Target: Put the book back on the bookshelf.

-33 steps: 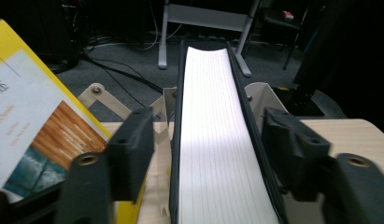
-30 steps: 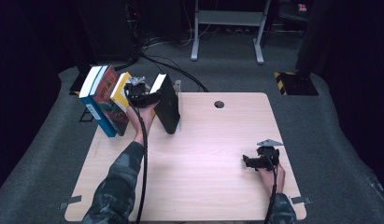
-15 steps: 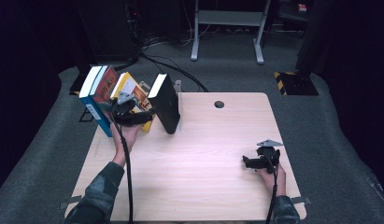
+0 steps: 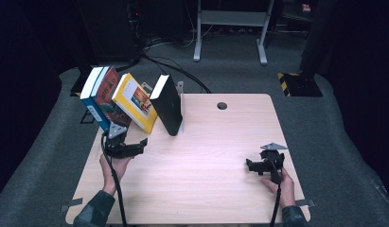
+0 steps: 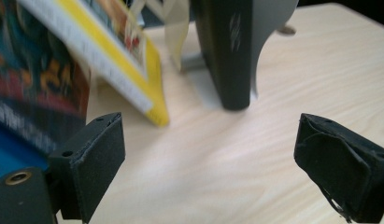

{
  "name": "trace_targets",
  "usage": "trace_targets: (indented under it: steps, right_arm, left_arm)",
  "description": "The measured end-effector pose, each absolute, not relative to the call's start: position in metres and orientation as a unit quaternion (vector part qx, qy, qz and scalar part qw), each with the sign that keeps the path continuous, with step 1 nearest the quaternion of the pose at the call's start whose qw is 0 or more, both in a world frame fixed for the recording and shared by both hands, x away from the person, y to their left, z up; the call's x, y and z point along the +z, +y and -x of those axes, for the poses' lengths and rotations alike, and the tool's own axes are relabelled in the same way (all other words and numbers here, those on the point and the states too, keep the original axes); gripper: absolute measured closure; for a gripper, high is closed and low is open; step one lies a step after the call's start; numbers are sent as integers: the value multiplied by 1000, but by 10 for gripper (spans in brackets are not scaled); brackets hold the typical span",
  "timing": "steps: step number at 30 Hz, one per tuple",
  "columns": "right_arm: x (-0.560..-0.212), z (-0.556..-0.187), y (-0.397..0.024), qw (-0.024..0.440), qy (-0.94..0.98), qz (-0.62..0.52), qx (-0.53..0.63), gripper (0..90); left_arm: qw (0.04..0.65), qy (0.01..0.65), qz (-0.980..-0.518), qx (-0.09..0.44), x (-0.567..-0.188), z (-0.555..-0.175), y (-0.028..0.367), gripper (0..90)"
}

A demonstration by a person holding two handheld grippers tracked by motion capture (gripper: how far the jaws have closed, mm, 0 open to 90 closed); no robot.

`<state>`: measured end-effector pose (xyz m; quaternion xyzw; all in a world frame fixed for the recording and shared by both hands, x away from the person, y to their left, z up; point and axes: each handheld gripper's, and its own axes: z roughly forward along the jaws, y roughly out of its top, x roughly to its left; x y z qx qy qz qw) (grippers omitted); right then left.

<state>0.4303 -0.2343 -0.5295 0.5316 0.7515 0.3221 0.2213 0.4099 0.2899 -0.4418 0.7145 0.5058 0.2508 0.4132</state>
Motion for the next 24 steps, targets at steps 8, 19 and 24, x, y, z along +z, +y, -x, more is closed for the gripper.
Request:
trace_targets:
  steps: [8,19,24]
  right_arm:
    - [-530,-428,-235,223,753,-530,320,0]
    - [-530,-426,-234,223,749,-534,322,0]
    - [-529,-425,-234,221,751,-534,321,0]
  left_arm:
    - [357,536,-734,216,-502,-401,303,76]
    - [321,535,-747,229,-530,-393,306,39]
    - [327,533,-745,233,-532,-391,306,34]
